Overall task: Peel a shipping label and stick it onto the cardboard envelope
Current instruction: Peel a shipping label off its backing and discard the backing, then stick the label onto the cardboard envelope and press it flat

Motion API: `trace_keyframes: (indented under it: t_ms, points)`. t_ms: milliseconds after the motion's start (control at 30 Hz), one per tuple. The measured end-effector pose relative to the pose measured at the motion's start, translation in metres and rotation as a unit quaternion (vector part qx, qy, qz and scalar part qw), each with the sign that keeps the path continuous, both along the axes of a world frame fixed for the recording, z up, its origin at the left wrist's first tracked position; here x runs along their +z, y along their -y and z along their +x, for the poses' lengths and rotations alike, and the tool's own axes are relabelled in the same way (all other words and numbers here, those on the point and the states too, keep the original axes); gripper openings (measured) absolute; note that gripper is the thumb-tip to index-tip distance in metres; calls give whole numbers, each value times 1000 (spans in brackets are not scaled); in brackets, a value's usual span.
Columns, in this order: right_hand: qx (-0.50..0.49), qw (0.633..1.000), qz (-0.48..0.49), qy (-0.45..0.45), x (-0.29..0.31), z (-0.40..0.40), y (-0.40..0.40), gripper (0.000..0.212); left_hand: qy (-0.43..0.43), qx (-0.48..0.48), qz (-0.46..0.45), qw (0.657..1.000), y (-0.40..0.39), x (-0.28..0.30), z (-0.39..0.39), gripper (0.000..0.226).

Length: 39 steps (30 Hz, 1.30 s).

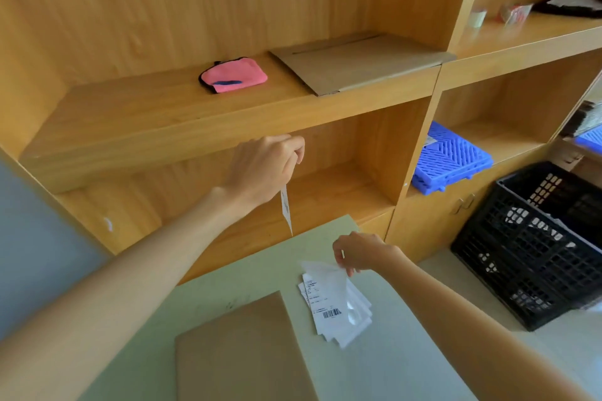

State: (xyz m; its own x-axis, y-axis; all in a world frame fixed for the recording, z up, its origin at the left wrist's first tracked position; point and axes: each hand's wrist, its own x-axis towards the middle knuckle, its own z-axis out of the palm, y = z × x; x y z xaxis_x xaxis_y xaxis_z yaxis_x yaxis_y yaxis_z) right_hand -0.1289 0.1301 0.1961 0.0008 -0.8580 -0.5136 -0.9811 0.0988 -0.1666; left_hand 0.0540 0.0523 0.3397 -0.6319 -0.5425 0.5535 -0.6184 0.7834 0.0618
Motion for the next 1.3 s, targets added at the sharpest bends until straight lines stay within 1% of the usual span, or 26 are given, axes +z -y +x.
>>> trace_keyframes:
  t_ms: [67,167,267,333,433,533,633,700,733,767,833,867,900,1000,1100,1200,1300]
  points:
    - [-3,1000,14,-7,-20,3,-4,25,-1,-5,12,1000,-1,-6,4,29]
    - [-10,999,25,-28,-49,9,-7,19,-16,-5,32,999,-2,-14,11,30]
    - [-15,998,33,-50,-70,14,-10,25,-14,-2,42,999,-7,-22,17,30]
    - [-19,999,23,-45,-75,16,-11,31,-12,4,50,999,-9,-27,20,30]
    - [-18,999,-14,-28,-68,21,-5,29,-2,6,63,998,-11,-35,22,29]
    - [-23,995,-94,-25,-46,28,7,24,20,4,70,997,-11,-39,22,28]
    - [-44,972,-229,10,-13,37,13,25,33,12,70,997,-12,-33,24,25]
    - [-64,938,-331,75,14,45,14,29,33,16,73,997,-12,-24,26,23]
    - [-70,913,-384,116,26,49,13,33,30,18,72,997,-12,-20,28,22]
    - [-70,884,-435,156,41,54,11,40,26,21,68,997,-13,-13,31,21]
    - [-63,835,-504,214,65,65,7,58,11,33,60,998,-13,-3,37,18]
    - [-52,818,-524,231,76,73,3,62,-1,38,61,997,-13,3,40,17]
    - [-37,810,-535,238,87,83,-1,62,-16,45,67,997,-13,8,45,15]
    - [6,814,-544,205,111,114,-6,62,-52,63,93,992,-13,22,57,15]
    - [-9,811,-549,201,130,133,3,58,-100,85,134,982,-10,37,72,17]
    - [-2,817,-542,195,147,143,11,57,-161,77,198,964,-10,51,88,20]
    - [4,818,-540,201,160,150,16,45,-198,71,255,944,-14,60,100,20]
